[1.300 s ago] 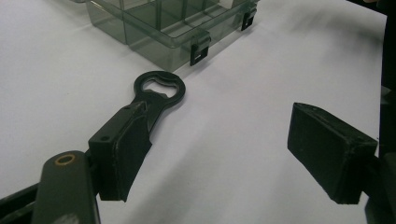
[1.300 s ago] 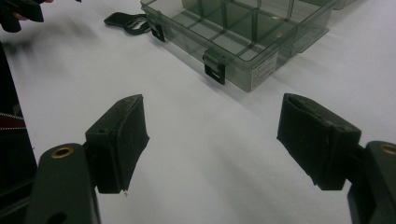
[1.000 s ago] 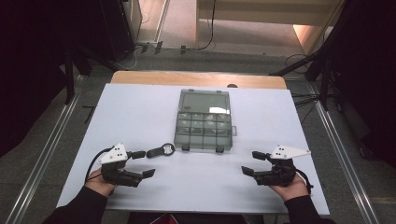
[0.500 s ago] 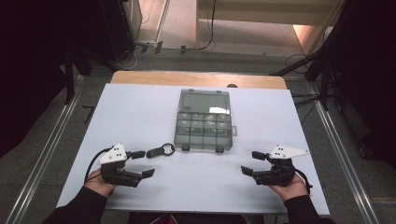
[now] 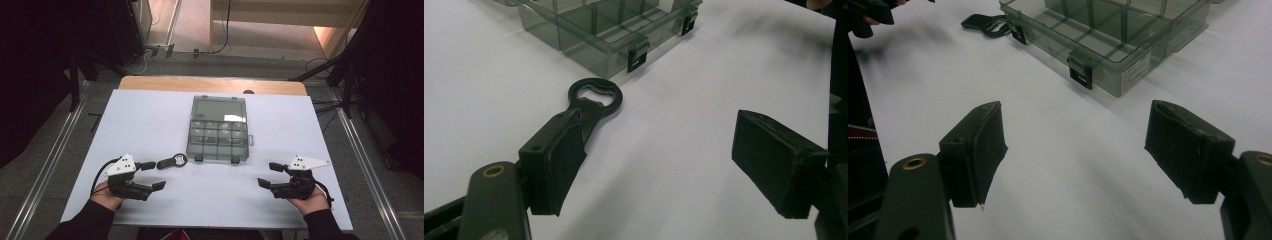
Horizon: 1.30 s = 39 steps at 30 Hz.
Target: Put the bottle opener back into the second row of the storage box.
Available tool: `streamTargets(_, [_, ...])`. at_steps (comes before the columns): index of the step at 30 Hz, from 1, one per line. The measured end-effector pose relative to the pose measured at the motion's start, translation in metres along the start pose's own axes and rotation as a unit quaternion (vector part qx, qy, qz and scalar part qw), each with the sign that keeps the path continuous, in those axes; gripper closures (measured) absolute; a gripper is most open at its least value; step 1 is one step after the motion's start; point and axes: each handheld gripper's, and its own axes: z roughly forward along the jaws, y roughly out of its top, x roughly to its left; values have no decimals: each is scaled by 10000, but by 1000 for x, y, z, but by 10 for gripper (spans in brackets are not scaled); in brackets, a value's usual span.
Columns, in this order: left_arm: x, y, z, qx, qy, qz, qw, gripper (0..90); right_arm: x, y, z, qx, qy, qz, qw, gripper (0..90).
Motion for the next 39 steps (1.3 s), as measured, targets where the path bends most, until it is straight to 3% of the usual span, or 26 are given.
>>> streamTargets(23, [0, 0, 0, -10, 3, -3, 10000, 211, 0, 1, 0, 6, 16, -8, 10000, 252])
streamTargets(28, [1, 0, -1, -45, 38, -20, 10000, 211, 1, 6, 0, -204, 117, -54, 9997, 249])
streamTargets(39, [1, 0, 0, -38, 47, -7, 10000, 211, 6, 23, 18, -318, 272, -270, 9988, 249])
